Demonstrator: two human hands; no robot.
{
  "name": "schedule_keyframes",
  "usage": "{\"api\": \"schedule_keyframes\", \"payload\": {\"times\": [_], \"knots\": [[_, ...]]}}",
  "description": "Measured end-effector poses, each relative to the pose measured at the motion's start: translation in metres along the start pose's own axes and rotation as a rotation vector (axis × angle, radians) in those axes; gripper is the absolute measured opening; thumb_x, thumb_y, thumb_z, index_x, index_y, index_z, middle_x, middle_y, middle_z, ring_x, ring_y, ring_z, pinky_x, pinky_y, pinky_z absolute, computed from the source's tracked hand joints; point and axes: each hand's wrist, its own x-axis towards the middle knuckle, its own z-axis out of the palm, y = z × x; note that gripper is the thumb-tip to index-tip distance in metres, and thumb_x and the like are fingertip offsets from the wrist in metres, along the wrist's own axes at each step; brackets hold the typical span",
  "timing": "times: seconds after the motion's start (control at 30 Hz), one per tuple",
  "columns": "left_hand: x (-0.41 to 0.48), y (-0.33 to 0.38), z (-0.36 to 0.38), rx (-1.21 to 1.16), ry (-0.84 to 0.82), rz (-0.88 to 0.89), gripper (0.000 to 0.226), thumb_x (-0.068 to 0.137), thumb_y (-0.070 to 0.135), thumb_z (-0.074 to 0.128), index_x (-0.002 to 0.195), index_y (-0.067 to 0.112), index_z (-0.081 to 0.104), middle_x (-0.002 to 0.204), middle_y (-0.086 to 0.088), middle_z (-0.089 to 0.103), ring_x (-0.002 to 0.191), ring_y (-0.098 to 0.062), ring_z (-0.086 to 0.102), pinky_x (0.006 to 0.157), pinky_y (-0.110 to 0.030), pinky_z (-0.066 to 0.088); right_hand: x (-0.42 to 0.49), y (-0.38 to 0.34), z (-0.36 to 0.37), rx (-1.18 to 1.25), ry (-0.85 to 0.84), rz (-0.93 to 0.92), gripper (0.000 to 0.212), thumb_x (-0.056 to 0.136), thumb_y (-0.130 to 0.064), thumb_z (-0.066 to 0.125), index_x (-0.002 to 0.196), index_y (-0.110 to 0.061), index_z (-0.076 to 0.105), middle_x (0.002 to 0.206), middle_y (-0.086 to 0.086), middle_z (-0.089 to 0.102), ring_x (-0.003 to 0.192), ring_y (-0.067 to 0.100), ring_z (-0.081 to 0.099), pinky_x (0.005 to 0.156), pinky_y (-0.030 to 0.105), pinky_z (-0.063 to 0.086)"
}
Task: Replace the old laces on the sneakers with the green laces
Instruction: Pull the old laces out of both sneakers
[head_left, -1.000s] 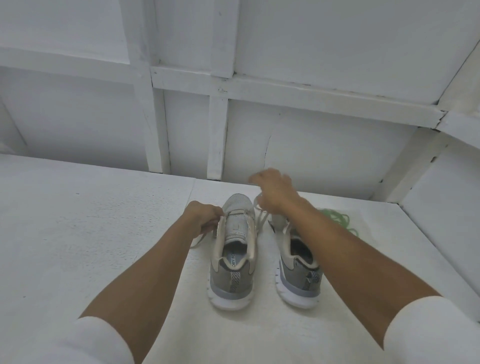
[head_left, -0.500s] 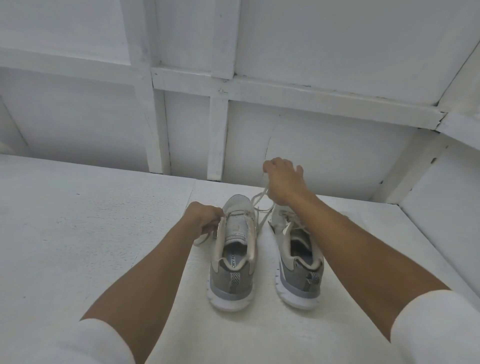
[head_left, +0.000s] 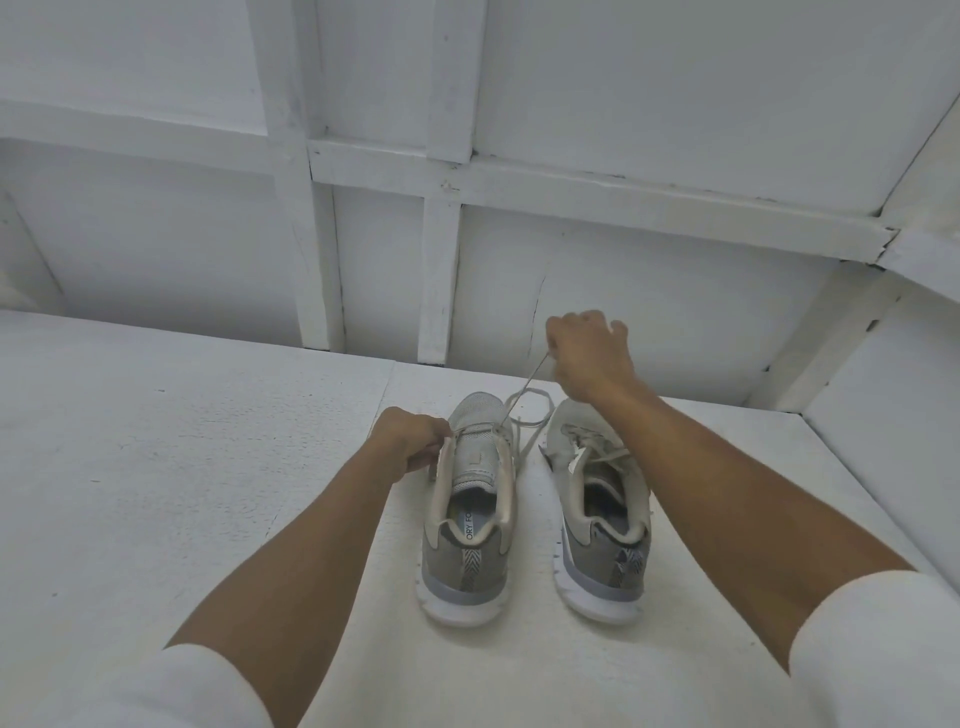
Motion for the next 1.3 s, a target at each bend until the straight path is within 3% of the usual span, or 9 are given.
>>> {"api": "schedule_keyframes", "payload": {"times": [0.13,0.23,0.33,0.6,0.77,0.9,1.1,1.2,1.3], "knots": [[0.000,0.000,0.001,-0.007,0.007,0.008,0.011,0.074,0.003,0.075,0.073,0.003,0.063,0.063,-0.011,0.057,0.044,-0.014,0.050,0.045,-0.018,0.048,-0.002,-0.016,0.011,0.122,-0.198,-0.091,0.045,0.091,-0.016,0.054,0.134,-0.027,0.044,0.142,0.001,0.044,0.139,0.027,0.027,0.112,0.057,0.015],[0.000,0.000,0.001,-0.006,0.015,0.009,0.011,0.073,0.003,0.075,0.077,0.002,0.065,0.062,-0.011,0.057,0.042,-0.014,0.050,0.045,-0.018,0.048,-0.015,-0.039,0.033,0.068,-0.344,-0.194,0.031,0.091,-0.025,0.060,0.121,-0.031,0.057,0.136,-0.003,0.051,0.139,0.024,0.025,0.110,0.057,0.014],[0.001,-0.001,0.000,-0.012,0.019,0.014,0.015,0.074,0.004,0.075,0.085,0.000,0.066,0.065,-0.011,0.059,0.045,-0.014,0.052,0.045,-0.018,0.049,-0.025,-0.045,0.041,-0.007,-0.320,-0.244,0.006,0.094,-0.025,0.056,0.098,-0.024,0.060,0.115,-0.003,0.060,0.129,0.023,0.034,0.107,0.053,0.023],[-0.001,-0.001,0.001,-0.016,0.008,0.008,0.012,0.074,0.003,0.075,0.079,0.002,0.064,0.070,-0.012,0.059,0.050,-0.015,0.052,0.049,-0.021,0.050,0.000,-0.006,-0.001,-0.061,0.035,0.014,0.039,0.082,-0.001,0.052,0.119,-0.013,0.050,0.122,0.006,0.053,0.124,0.030,0.041,0.107,0.052,0.026],[-0.001,-0.001,0.002,-0.038,0.011,0.007,0.011,0.074,0.002,0.074,0.081,0.002,0.065,0.068,-0.011,0.060,0.049,-0.014,0.053,0.046,-0.018,0.051,-0.008,-0.025,0.023,0.101,-0.222,-0.119,0.050,0.088,-0.015,0.055,0.136,-0.025,0.044,0.143,0.000,0.042,0.141,0.026,0.023,0.113,0.061,0.011],[-0.002,-0.001,0.001,-0.042,0.018,0.004,0.011,0.074,0.002,0.075,0.079,0.002,0.066,0.067,-0.010,0.061,0.048,-0.014,0.054,0.047,-0.018,0.051,-0.023,-0.035,0.048,0.080,-0.345,-0.187,0.010,0.093,-0.030,0.058,0.099,-0.025,0.065,0.123,-0.006,0.058,0.137,0.023,0.026,0.112,0.057,0.016],[-0.004,0.000,0.001,-0.032,0.016,-0.004,0.009,0.074,0.001,0.074,0.076,0.002,0.065,0.068,-0.012,0.059,0.045,-0.014,0.052,0.045,-0.017,0.049,-0.008,-0.009,0.017,-0.037,0.001,-0.091,0.024,0.082,-0.005,0.052,0.100,-0.019,0.059,0.107,0.005,0.060,0.107,0.029,0.049,0.090,0.038,0.036],[-0.004,0.001,0.001,-0.024,0.023,-0.008,0.011,0.074,0.002,0.075,0.075,0.002,0.064,0.065,-0.011,0.058,0.038,-0.012,0.051,0.045,-0.017,0.049,0.000,0.005,0.004,0.014,0.107,-0.043,0.026,0.082,0.004,0.047,0.102,-0.011,0.056,0.104,0.010,0.057,0.097,0.031,0.051,0.071,0.033,0.031],[-0.005,0.001,0.001,-0.019,0.032,-0.004,0.011,0.074,0.002,0.075,0.078,0.002,0.064,0.062,-0.010,0.058,0.038,-0.011,0.050,0.043,-0.017,0.048,0.003,0.011,-0.004,0.108,0.108,0.032,0.023,0.083,0.005,0.045,0.101,-0.009,0.051,0.101,0.010,0.052,0.094,0.031,0.052,0.066,0.033,0.029]]}}
